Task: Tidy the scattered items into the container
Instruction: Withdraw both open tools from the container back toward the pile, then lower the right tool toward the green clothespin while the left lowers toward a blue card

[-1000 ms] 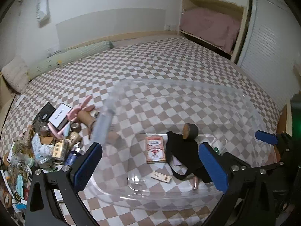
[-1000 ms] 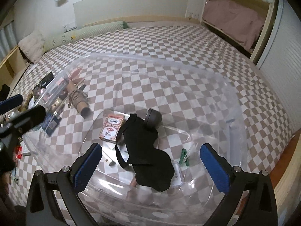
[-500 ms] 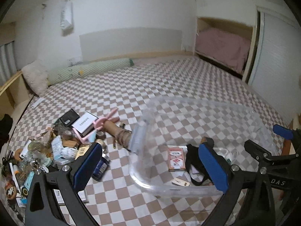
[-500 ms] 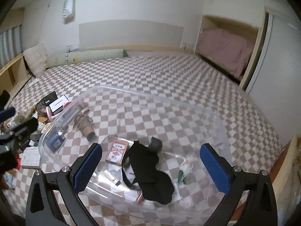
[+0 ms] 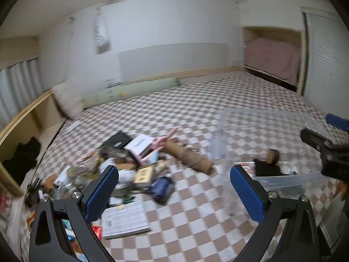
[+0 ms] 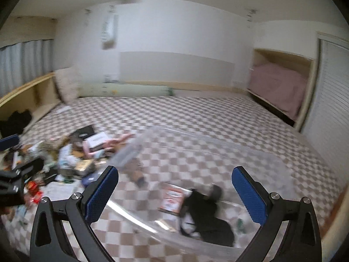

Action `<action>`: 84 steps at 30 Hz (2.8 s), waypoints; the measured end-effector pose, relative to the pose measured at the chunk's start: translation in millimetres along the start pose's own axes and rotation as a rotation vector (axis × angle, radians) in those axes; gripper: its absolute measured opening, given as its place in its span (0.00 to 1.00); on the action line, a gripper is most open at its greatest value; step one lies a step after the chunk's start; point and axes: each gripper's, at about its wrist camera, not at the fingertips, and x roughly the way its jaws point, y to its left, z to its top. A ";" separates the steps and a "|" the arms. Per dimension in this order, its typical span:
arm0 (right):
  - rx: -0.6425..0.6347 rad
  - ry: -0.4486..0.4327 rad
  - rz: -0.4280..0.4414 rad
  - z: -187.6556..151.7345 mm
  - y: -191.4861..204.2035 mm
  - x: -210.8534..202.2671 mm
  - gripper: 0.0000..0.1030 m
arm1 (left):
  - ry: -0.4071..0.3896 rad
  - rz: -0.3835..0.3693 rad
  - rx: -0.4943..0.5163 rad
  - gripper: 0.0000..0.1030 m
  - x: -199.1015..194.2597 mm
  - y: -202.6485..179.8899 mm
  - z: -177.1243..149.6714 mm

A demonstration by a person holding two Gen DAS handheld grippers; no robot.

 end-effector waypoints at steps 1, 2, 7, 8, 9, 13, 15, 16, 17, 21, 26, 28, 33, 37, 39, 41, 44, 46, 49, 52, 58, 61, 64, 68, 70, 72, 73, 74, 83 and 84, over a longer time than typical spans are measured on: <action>-0.006 -0.013 0.024 -0.4 6.3 -0.4 1.00 | 0.004 0.006 -0.016 1.00 -2.0 9.8 -3.4; -0.005 -0.020 0.043 -1.0 12.8 0.1 1.00 | 0.008 0.013 -0.032 1.00 -4.0 19.4 -6.8; 0.039 -0.042 0.132 -3.7 43.1 5.7 1.00 | -0.008 0.107 -0.101 1.00 -14.3 67.4 -25.9; 0.031 -0.052 0.133 -4.0 51.2 5.2 1.00 | -0.011 0.114 -0.114 1.00 -15.4 75.3 -29.8; 0.023 -0.062 0.134 -4.3 59.3 4.7 1.00 | -0.010 0.123 -0.129 1.00 -15.1 83.6 -33.8; -0.011 -0.082 0.225 -8.9 94.7 3.6 1.00 | 0.001 0.159 -0.182 1.00 -14.8 113.6 -51.9; -0.050 -0.087 0.255 -11.2 110.8 3.1 1.00 | 0.013 0.164 -0.209 1.00 -14.5 125.8 -60.6; -0.077 -0.086 0.268 -13.0 120.7 3.9 1.00 | 0.022 0.163 -0.223 1.00 -12.8 131.8 -65.7; -0.105 -0.084 0.283 -15.8 132.2 5.1 1.00 | 0.030 0.166 -0.232 1.00 -11.1 136.6 -70.3; -0.164 -0.043 0.336 -30.5 163.2 16.4 1.00 | 0.055 0.196 -0.255 1.00 -3.9 153.0 -90.7; -0.208 0.083 0.367 -61.6 193.2 47.3 1.00 | 0.112 0.207 -0.283 1.00 5.0 175.2 -120.9; -0.222 0.130 0.367 -77.5 202.5 61.3 1.00 | 0.145 0.211 -0.290 1.00 8.9 185.2 -133.7; -0.225 0.237 0.377 -115.5 214.9 91.8 1.00 | 0.230 0.218 -0.334 1.00 17.8 209.7 -164.3; -0.217 0.298 0.386 -138.1 214.4 108.3 1.00 | 0.286 0.242 -0.346 0.99 25.3 223.9 -183.7; -0.216 0.320 0.387 -144.7 213.5 114.3 1.00 | 0.310 0.250 -0.345 0.97 30.9 228.8 -191.6; -0.207 0.340 0.390 -149.7 210.7 118.9 1.00 | 0.342 0.257 -0.339 0.88 40.4 234.1 -200.9; -0.156 0.386 0.417 -157.8 203.8 125.2 1.00 | 0.389 0.280 -0.326 0.86 56.4 242.7 -216.3; -0.141 0.413 0.428 -163.4 202.0 128.6 1.00 | 0.412 0.301 -0.318 0.86 63.1 247.6 -226.7; -0.137 0.440 0.428 -171.9 200.7 131.9 1.00 | 0.431 0.320 -0.296 0.86 67.9 252.6 -241.8; -0.099 0.500 0.456 -180.6 200.8 140.2 1.00 | 0.442 0.336 -0.258 0.86 68.8 253.6 -256.9; -0.129 0.537 0.445 -191.0 212.3 146.7 1.00 | 0.439 0.360 -0.135 0.86 71.1 240.0 -272.9; -0.146 0.537 0.438 -193.3 215.4 146.2 1.00 | 0.447 0.383 -0.060 0.86 76.6 229.5 -274.6; -0.158 0.541 0.430 -195.0 216.8 147.0 1.00 | 0.458 0.402 -0.022 0.88 79.1 225.6 -273.1; -0.175 0.541 0.419 -196.1 218.9 148.1 1.00 | 0.480 0.407 -0.018 0.85 80.4 229.6 -268.4; -0.177 0.540 0.419 -196.1 219.0 148.0 1.00 | 0.489 0.417 -0.029 0.77 78.6 235.5 -264.6; -0.176 0.542 0.421 -195.7 218.5 148.2 1.00 | 0.494 0.421 -0.041 0.75 75.7 239.8 -262.0; -0.176 0.544 0.422 -195.4 218.3 148.4 1.00 | 0.493 0.425 -0.044 0.75 73.1 241.4 -260.4; -0.176 0.547 0.422 -195.2 218.1 148.5 1.00 | 0.489 0.434 -0.043 0.75 69.9 242.3 -258.6; -0.172 0.546 0.453 -192.8 220.9 139.7 0.90 | 0.442 0.437 -0.125 0.75 45.1 261.4 -243.0; -0.169 0.550 0.460 -192.7 221.9 138.6 0.87 | 0.437 0.438 -0.129 0.75 43.5 263.0 -241.6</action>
